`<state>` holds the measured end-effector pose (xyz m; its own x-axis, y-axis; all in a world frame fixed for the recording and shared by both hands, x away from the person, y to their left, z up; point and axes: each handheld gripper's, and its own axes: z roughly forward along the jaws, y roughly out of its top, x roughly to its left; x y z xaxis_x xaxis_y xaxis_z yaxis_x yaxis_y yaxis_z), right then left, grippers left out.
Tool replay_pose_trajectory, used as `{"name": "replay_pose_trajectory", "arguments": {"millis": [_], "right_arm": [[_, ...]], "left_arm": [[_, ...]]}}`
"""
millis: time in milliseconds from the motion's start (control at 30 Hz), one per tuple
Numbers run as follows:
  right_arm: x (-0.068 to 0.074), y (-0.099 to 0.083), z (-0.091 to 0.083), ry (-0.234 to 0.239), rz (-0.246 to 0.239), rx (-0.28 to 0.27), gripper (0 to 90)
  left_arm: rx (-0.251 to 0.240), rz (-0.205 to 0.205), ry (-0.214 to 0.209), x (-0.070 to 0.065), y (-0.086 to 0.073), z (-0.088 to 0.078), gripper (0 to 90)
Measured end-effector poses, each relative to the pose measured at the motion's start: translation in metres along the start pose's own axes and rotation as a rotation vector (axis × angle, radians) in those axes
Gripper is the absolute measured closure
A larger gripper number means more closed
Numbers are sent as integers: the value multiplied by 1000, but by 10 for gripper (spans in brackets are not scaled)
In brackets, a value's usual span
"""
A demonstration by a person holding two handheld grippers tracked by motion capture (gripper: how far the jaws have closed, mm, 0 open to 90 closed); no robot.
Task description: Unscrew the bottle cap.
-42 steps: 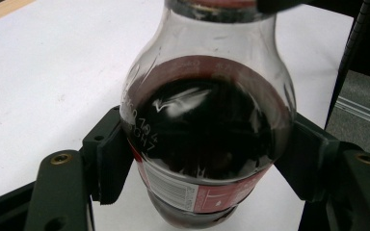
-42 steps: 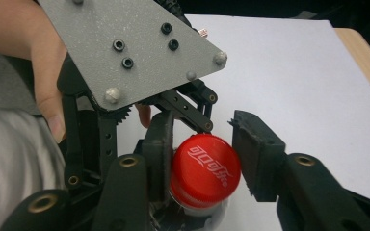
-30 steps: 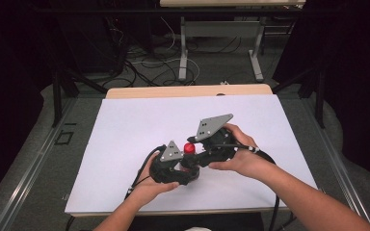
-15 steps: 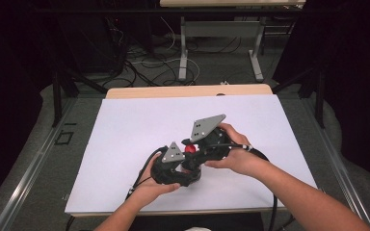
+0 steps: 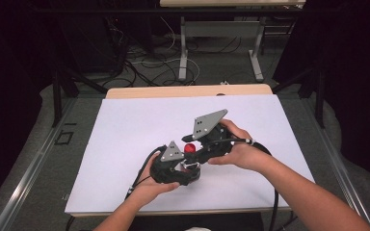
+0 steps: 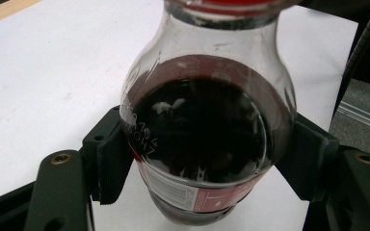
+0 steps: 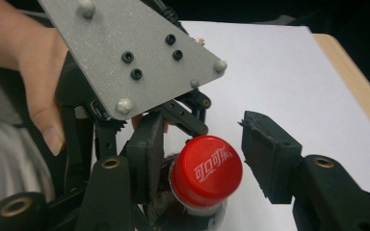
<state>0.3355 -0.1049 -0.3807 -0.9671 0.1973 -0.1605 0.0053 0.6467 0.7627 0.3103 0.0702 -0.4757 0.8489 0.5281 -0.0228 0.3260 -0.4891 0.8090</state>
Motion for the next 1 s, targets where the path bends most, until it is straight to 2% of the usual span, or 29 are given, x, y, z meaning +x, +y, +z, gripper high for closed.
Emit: {"name": "replay_pose_trajectory", "arguments": {"millis": [33,67,100,133,167,233,333,467,533,700,767,800,833,933,1000], "right_arm": [[1,0,-1,-14,-3,4,489],[5,0,-2,-57,38,9,471],[5,0,-2,-57,38,9,471],[6,0,-3,-71,57,12,456],[7,-1,-4,-78,80,5,454],[10,-2,-5,-107,110,0,457],[14,-2,-7,-141,131,-3,499],[16,-4,-3,-134,184,13,540],[16,-4,1,-135,169,12,551],[14,-2,7,-134,171,14,600],[10,-1,9,-100,163,22,606],[10,-1,9,-100,163,22,606],[8,-1,9,-82,144,23,606],[1,0,9,-16,91,28,610],[-6,3,7,49,2,40,612]], "left_arm": [[8,2,-6,1,0,-1,300],[4,0,0,1,0,-1,300],[-7,-20,-1,0,1,-1,300],[-4,-10,5,1,1,-2,300],[-11,-24,4,1,1,-2,300],[1,-22,-4,2,1,-3,300],[-7,-19,9,2,1,-3,300],[-6,-25,7,1,0,-2,300],[-5,-21,12,1,0,-1,301],[0,-15,9,0,-1,0,301],[15,-16,0,1,0,-1,300],[14,-18,-2,2,-1,-1,300],[19,-2,3,3,-1,-1,301],[4,-17,5,2,-1,0,301],[22,-20,-15,1,-1,-2,301]]}}
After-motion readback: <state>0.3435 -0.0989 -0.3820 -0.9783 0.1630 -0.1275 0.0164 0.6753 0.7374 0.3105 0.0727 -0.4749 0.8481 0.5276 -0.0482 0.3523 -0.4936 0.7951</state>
